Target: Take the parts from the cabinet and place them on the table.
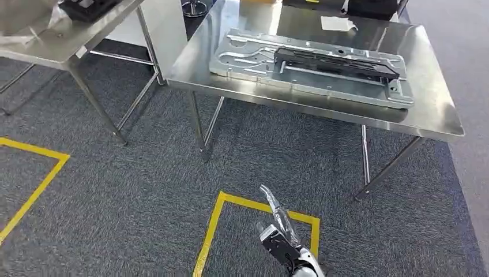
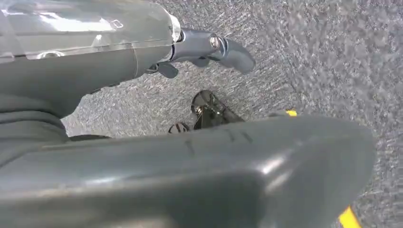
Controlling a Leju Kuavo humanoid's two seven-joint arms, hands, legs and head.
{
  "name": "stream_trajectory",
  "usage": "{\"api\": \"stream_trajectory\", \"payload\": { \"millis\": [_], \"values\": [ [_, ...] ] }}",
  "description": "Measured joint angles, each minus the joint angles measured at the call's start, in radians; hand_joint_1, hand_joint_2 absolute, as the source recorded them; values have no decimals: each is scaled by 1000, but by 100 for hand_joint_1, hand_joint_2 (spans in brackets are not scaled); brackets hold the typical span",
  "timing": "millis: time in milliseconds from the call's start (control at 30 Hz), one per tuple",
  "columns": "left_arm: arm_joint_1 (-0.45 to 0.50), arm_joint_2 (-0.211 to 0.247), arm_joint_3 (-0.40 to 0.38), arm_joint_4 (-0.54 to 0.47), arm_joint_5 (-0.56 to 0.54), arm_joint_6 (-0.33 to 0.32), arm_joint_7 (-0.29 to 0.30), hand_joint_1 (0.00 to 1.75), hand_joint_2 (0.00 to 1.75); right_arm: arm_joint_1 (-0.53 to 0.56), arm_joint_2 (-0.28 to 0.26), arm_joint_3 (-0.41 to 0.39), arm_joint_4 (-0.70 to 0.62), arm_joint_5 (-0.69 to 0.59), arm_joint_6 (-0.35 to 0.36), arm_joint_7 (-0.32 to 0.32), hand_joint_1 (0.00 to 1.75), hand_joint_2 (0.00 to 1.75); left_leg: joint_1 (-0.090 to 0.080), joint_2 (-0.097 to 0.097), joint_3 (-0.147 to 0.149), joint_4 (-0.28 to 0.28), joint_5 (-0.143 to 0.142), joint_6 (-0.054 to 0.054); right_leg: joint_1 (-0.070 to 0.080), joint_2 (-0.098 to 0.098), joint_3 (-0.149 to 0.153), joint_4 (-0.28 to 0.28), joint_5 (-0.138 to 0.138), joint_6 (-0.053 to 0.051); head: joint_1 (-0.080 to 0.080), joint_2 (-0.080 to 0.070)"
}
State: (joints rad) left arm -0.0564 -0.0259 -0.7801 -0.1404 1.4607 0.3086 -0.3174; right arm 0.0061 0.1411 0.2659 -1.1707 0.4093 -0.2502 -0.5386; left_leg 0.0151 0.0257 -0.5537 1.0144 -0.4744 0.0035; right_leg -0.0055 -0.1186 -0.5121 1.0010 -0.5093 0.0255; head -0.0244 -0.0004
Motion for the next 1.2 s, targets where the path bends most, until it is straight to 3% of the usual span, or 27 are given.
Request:
{"api": "stream_trajectory", "payload": {
  "millis": [33,67,100,167,200,233,300,333,367,433,500,533,567,600,667,700,733,833,867,900,933,1033,1067,1100,1133,1200],
  "values": [
    [1,0,0,0,0,2,0,0,0,-1,0,8,0,8,-6,-3,0,0,3,-8,0,-3,5,8,-8,48,-8,23,-23,9,0,0],
    [-1,0,0,0,0,5,-1,0,0,-1,0,18,0,14,-12,-7,0,0,3,-14,-4,-3,9,14,-8,83,-32,76,-62,9,0,0],
    [-1,0,0,0,0,12,-4,0,0,-1,0,28,2,19,-18,-7,0,0,3,-22,-8,-3,11,18,-8,102,-72,160,-107,10,0,0],
    [-1,0,0,0,0,17,-7,0,0,-1,-1,45,8,23,-25,-7,0,0,-1,-44,-15,-2,14,23,-7,112,-146,306,-159,8,0,0],
    [0,-1,0,0,0,19,-7,0,0,-2,-1,52,9,23,-25,-7,0,0,-3,-53,-16,-2,15,23,-7,113,-161,333,-157,7,0,0],
    [0,-1,0,0,0,22,-6,0,0,-5,-1,63,11,23,-26,-7,0,0,-5,-70,-15,-1,15,23,-7,114,-154,309,-124,1,0,0],
    [0,-3,0,0,0,23,-16,0,0,-16,1,84,11,23,-25,-7,0,0,-8,-94,-10,0,16,22,-3,132,-87,157,-24,-15,0,0],
    [0,-6,0,0,0,22,-24,0,0,-24,1,92,11,23,-25,-7,0,0,-8,-104,-10,-1,16,22,-1,169,-51,75,19,-27,0,0],
    [-3,-11,0,0,0,19,-28,0,0,-31,2,97,11,23,-24,-6,0,0,-10,-111,-13,1,18,18,-1,210,-39,39,17,-35,0,0],
    [-2,-11,0,0,0,13,-28,0,0,-41,4,113,13,24,-22,-4,0,0,-5,-133,-28,2,24,5,1,194,-35,17,14,-30,0,0],
    [3,-12,0,0,1,15,-28,0,0,-53,11,128,13,29,-25,-5,0,0,-4,-153,-31,-5,31,-9,1,177,-34,6,20,-34,0,0],
    [3,-12,0,0,2,18,-27,0,0,-62,18,137,14,30,-25,-5,0,0,-5,-129,-34,8,22,-12,-10,157,-27,-7,28,-35,0,0],
    [2,-12,0,0,2,21,-26,0,0,-67,22,145,16,30,-25,-5,0,0,-10,-82,-46,34,2,-18,-9,152,-24,-12,30,-38,0,0],
    [0,-12,0,0,2,24,-20,0,0,-71,24,152,18,30,-25,-6,0,0,-7,-52,-78,100,-39,-23,-6,135,-24,-12,29,-46,-1,0],
    [-3,-12,0,0,2,31,-17,0,0,-72,24,160,27,25,-28,-8,0,0,-3,-38,-145,239,-103,-30,-2,106,-25,-11,27,-48,-1,0],
    [-1,-13,0,0,2,35,-15,0,0,-73,25,166,32,22,-31,-10,0,0,0,-35,-171,294,-117,-34,-1,90,-27,-9,26,-49,-1,0],
    [1,-13,0,0,2,38,-14,0,0,-77,26,174,37,21,-35,-10,0,0,3,-32,-170,295,-103,-37,-1,76,-28,-7,26,-48,-2,0],
    [2,-13,0,0,2,47,-18,0,0,-90,31,192,44,18,-37,-10,0,0,7,-10,-58,95,2,-39,-2,48,-25,-1,20,-41,-1,0],
    [2,-13,0,0,2,48,-19,0,0,-91,32,193,44,18,-38,-10,0,0,7,6,-32,50,18,-38,-2,44,-25,2,18,-39,-1,0],
    [0,-13,0,0,2,48,-21,0,0,-93,34,195,44,16,-39,-10,0,0,1,47,-12,4,3,-36,2,38,-25,4,15,-34,-2,0],
    [-2,-13,0,0,2,48,-23,0,0,-97,34,198,44,13,-39,-10,0,0,-4,31,-11,-1,10,-19,9,29,-28,9,12,-28,0,0],
    [2,-14,0,0,2,52,-24,0,0,-101,39,207,43,10,-38,-10,0,0,-8,4,-23,1,14,-3,8,7,-25,6,15,-14,0,0],
    [2,-14,0,0,2,55,-27,0,0,-102,42,208,43,9,-36,-10,0,0,-1,-4,-17,-8,22,7,5,15,-27,10,7,-6,0,0],
    [1,-16,0,0,2,56,-32,0,0,-104,43,209,43,10,-33,-10,0,0,-1,-11,-19,-10,25,12,0,63,-34,35,-16,0,0,0],
    [0,-16,0,0,2,58,-34,0,0,-106,44,212,43,11,-32,-10,0,0,0,-16,-22,-10,28,17,-1,90,-57,88,-54,1,0,0],
    [-1,-16,0,0,2,58,-33,0,0,-104,43,213,46,14,-21,-8,0,0,-3,-38,-29,-10,32,22,-2,110,-135,254,-133,4,0,0]
  ]
}}
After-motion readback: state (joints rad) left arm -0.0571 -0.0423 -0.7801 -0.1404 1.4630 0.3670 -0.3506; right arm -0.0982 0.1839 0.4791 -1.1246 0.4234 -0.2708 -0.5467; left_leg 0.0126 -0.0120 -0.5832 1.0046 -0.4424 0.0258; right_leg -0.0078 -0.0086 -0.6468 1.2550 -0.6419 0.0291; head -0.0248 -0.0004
